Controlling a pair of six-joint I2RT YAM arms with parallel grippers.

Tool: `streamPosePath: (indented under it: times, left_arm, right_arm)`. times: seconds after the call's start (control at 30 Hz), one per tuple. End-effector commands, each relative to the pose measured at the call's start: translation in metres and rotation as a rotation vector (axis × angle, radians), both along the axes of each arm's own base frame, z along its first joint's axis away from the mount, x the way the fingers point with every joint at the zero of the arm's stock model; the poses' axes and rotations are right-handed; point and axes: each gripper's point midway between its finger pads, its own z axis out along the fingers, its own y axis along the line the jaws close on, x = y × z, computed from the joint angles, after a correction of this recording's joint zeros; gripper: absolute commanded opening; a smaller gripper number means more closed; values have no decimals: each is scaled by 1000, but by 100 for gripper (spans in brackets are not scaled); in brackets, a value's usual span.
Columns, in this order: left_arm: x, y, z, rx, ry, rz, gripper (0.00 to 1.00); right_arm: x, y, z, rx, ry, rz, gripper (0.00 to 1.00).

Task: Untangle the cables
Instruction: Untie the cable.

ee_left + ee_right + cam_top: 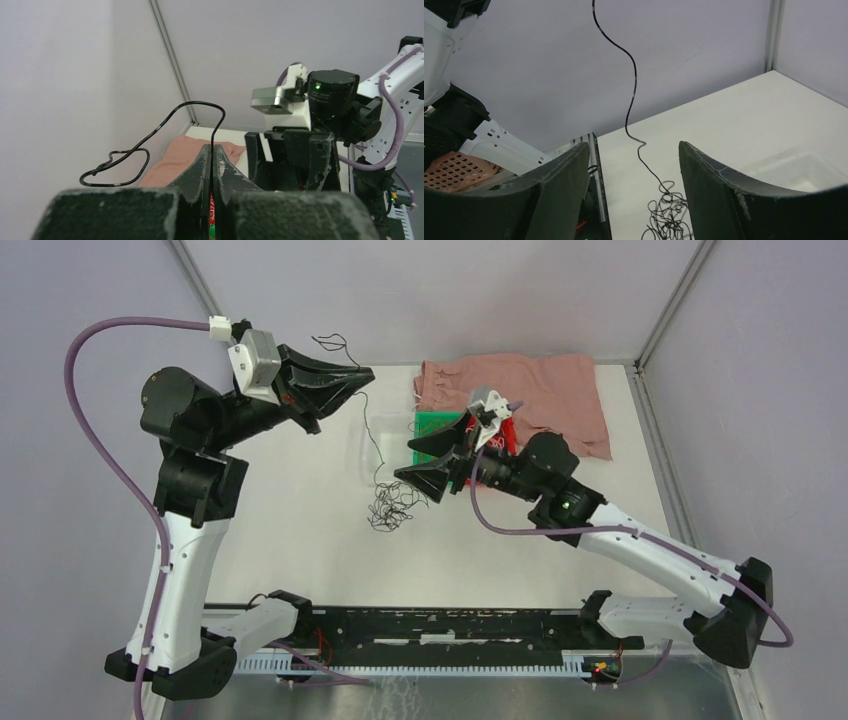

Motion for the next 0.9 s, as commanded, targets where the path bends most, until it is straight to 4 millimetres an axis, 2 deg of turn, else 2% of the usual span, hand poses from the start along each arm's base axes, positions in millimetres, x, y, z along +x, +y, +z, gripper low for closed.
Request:
streamPosePath:
  times: [0.0, 0.1, 0.2, 0.3, 0.4, 0.67, 0.87]
  left_arm:
    - [-17, -1, 9, -14, -27, -47, 3]
    - [-18, -2, 12, -24, -20, -61, 3]
    - [-20, -2, 18, -37, -25, -69, 3]
    - [-22, -2, 23, -40, -37, -72, 3]
    - [-25, -1, 32, -48, -54, -79, 3]
    - [-36, 1, 60, -78, -111, -94, 3]
    - [-44, 7, 96, -111, -196, -69, 3]
  right_arm:
    - [-2, 28, 15, 3, -48, 81, 72]
    - [6, 45, 10, -12, -42, 85, 70]
    - [15, 61, -5, -40, -21, 86, 65]
    - [28, 71, -30, -82, 18, 53, 55]
    - [33, 79, -58, -103, 74, 57, 50]
    - [47, 81, -140, -182, 211, -15, 36]
    - [51, 74, -192, -226, 283, -66, 34]
